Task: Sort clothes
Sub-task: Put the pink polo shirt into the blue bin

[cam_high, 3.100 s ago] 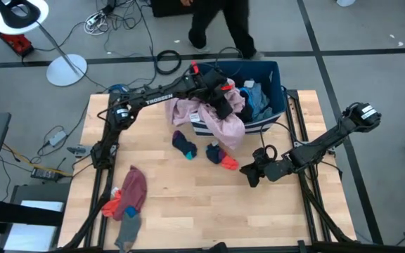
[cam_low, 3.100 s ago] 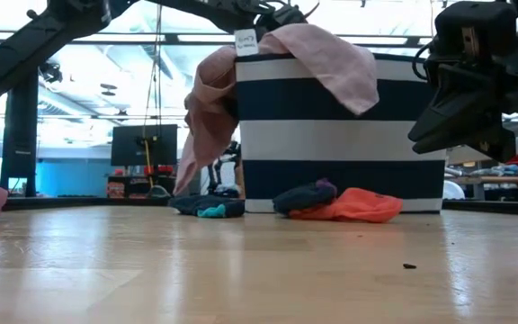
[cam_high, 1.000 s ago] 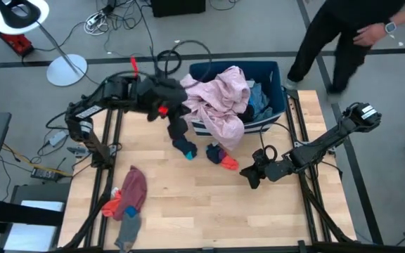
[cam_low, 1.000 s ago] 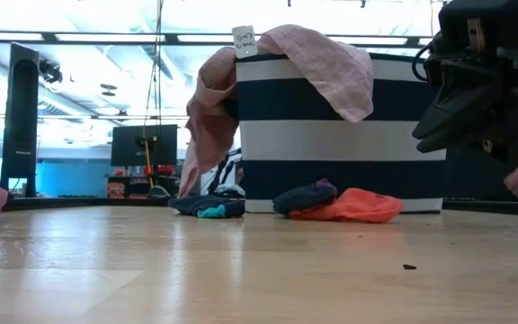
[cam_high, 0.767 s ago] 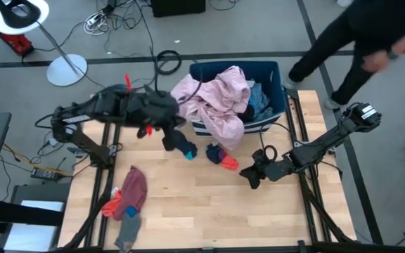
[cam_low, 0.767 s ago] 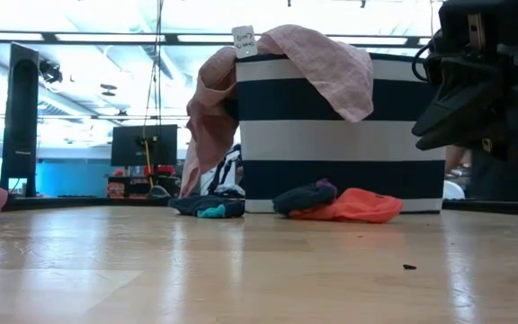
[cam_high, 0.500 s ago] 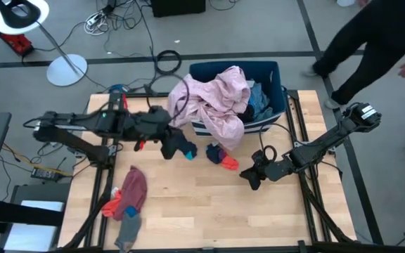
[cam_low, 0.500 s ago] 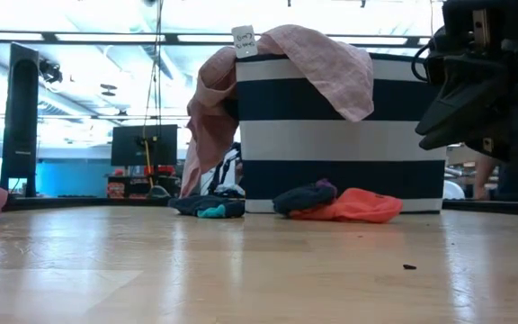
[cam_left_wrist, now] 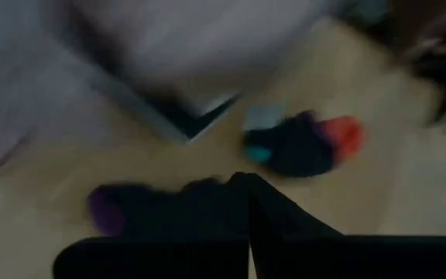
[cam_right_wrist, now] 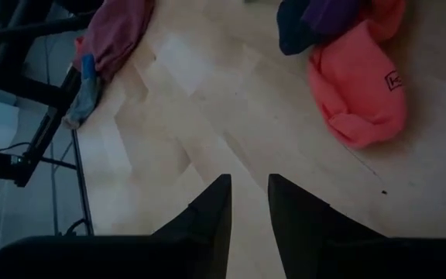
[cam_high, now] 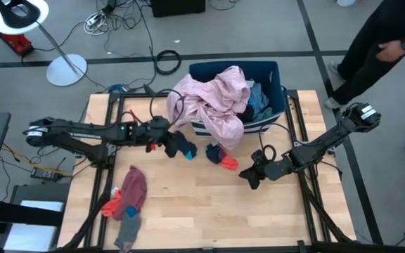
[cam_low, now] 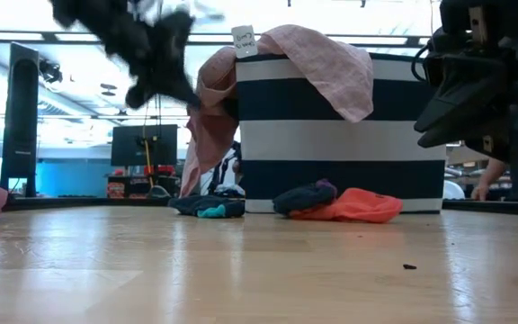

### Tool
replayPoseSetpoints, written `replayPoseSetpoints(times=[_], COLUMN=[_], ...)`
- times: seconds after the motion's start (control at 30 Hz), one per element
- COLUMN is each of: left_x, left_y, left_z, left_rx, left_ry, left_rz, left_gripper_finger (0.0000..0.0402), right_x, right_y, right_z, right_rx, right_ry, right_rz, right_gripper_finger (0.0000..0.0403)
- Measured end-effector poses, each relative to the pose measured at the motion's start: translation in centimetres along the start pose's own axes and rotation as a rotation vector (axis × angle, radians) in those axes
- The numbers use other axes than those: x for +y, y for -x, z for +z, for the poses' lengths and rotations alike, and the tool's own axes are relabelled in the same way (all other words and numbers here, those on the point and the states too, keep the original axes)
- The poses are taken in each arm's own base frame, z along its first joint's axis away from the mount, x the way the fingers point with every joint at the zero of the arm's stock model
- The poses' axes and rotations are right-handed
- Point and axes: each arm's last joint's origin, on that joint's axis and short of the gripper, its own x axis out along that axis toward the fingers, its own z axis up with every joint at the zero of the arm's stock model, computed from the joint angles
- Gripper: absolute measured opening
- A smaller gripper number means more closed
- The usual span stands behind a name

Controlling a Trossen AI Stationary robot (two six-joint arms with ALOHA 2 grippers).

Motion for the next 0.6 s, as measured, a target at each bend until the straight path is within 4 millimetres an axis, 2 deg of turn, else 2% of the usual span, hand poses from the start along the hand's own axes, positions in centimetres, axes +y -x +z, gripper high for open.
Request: replayPoseSetpoints(times=[0.23,0.33,0.5,0.6], left_x=[5.7,6.9,8.2,9.9], left_y=[-2.6,-2.8,-2.9,-3.4], left_z=[-2.4,-2.1,-0.9,-0.5], left_rx=[0.000,-0.093,-0.155,-0.144], left_ry=[0.093,0.007,-0.237,-0.208], left_rz=[0.009,0.010,0.138,0.216], left_gripper_finger=[0.0000,0.0000,0.0000,0.0000], right_x=[-0.2,-0.2,-0.4,-0.5], right_y=[-0.1,-0.2,-0.3,-0.4], right_z=[0.4,0.6,1.0,1.3], right_rx=[-0.019,-0.062,-0.111,-0.123], right_ry=[-0.075,-0.104,-0.146,-0.171], right_rz=[-0.011,-0.019,-0.038,-0.042], right_gripper_finger=[0.0089,0.0089,0.0089,0.0089])
